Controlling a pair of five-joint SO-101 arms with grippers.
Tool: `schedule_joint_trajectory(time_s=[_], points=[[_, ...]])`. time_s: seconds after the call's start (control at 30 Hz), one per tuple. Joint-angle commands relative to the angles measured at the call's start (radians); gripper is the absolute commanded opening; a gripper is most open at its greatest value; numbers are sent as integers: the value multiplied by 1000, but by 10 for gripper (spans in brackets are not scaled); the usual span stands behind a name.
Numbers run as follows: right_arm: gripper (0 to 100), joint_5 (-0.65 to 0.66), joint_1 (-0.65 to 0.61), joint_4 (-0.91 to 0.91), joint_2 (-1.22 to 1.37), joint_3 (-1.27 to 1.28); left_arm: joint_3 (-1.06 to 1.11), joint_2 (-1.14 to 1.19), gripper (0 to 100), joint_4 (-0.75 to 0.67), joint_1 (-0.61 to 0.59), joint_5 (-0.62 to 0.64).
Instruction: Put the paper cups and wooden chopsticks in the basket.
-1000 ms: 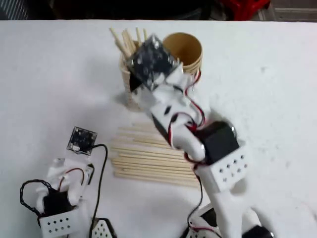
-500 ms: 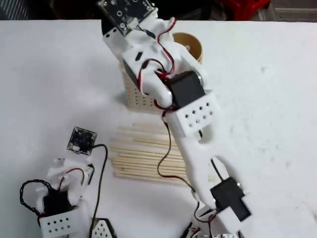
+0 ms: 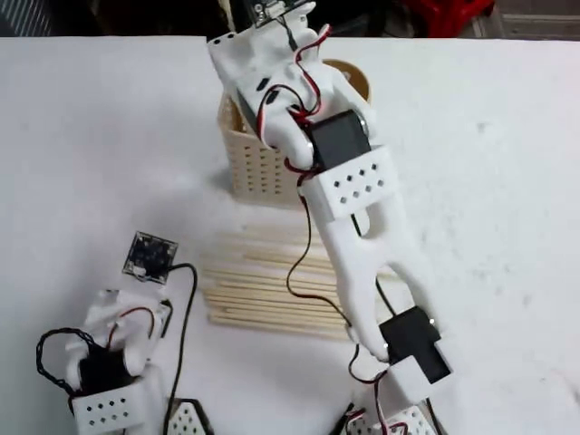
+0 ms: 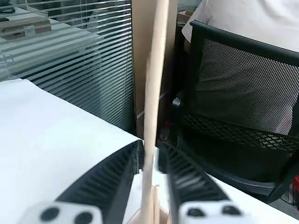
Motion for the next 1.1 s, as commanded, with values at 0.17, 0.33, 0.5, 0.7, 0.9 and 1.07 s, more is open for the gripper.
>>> schedule_joint_trajectory(time_s=[0.17,0.33,0.5,0.7,0.9,1.07], points=[[159,-2,13,120,-19,-46,-2,-5,199,6,-12,-9],[163,15,15,377,-54,-55,-2,-5,199,6,-12,-9],[162,233,-45,638,-114,-48,-2,-5,199,6,-12,-9],[163,483,-147,895,-125,40,-2,-5,199,6,-12,-9],[163,595,-174,733,-128,427,-2,-5,199,6,-12,-9],[163,635,-148,469,-128,747,-2,-5,199,6,-12,-9]])
